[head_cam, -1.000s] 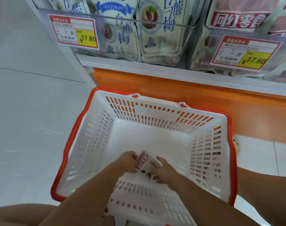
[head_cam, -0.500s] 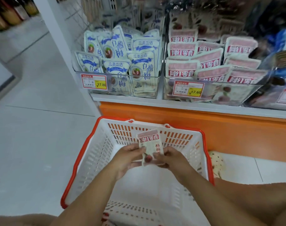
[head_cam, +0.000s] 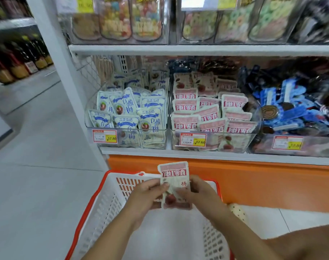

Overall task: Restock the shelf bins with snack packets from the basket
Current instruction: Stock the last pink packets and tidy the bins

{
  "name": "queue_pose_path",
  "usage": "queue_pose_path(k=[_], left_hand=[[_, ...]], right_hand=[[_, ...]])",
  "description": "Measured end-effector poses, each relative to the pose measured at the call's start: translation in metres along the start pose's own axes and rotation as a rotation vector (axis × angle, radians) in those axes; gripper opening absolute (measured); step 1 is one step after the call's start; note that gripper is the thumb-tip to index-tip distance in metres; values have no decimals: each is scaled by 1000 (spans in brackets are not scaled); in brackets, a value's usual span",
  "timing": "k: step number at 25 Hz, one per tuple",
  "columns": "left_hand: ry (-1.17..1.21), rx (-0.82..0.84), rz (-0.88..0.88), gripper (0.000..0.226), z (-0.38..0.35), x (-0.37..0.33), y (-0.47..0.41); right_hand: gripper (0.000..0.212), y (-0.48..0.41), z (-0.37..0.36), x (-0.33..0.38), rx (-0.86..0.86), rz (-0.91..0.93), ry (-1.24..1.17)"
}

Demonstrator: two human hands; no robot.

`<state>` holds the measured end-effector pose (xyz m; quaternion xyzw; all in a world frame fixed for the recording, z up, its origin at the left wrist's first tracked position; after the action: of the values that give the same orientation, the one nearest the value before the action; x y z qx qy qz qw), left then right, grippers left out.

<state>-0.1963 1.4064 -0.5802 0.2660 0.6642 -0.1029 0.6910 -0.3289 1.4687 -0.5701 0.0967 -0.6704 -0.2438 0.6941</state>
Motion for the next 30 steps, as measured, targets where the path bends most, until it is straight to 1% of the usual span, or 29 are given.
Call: queue_pose_path(k=[3,5,6,7,9,11,13,15,16,18,20,22,23,25,28,29,30], left_hand=[[-44,46,-211,17,-23,-76,-10],[-92,25,-356,18,-31,-124,-17],[-159,-1,-438,20,-31,-146,-21],[-273,-33,-526,22,-28,-166,-25],[-619,-99,-707,30,-22,-199,-34],[-959,-111,-837,41,-25,-210,-44],[-1185,-81,-879,48,-31,-202,-60],[-1314,-87,-942,47,-35,-197,-72],[-1358,-97,-982,44,-37,-195,-74],[-1396,-118,-1030,40,-36,-192,-81],[-1410,-130,-1051,40,-34,-190,-86],[-1401,-162,-1052,37,-34,-192,-86],[-1394,-172,-1044,36,-35,-193,-87],[-1381,-178,-1019,36,-38,-195,-88],[-1395,-177,-989,39,-40,-193,-90],[-1393,-173,-984,39,-40,-194,-89],[-1387,-175,-986,39,-40,-194,-87]], right_hand=[[18,17,32,74,-69,134,67],[18,23,58,122,-118,224,151],[18,24,74,145,-161,267,164],[18,22,94,167,-228,304,151],[16,12,142,201,-422,354,83],[16,-5,178,221,-590,376,45],[20,-28,194,230,-678,382,70],[22,-52,198,235,-713,353,169],[23,-65,198,235,-709,309,251],[34,-90,198,228,-701,193,480],[48,-98,199,224,-798,112,688],[56,-92,195,229,-894,149,791],[56,-88,190,233,-895,197,827],[51,-83,184,234,-839,254,856],[42,-83,183,224,-775,230,927],[37,-78,183,225,-768,249,910],[32,-69,186,229,-768,282,829]])
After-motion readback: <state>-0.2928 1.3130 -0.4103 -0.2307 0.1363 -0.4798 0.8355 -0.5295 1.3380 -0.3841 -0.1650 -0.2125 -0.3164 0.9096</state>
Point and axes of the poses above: each hand's wrist, its own y-axis away from the middle knuckle, its own z-axis out of the back of the hand, x = y × z, the point moved 10 cm from there along -y, towards the middle knuckle, and after that the axes turned 9 degrees about -z, right-handed, at the moved point
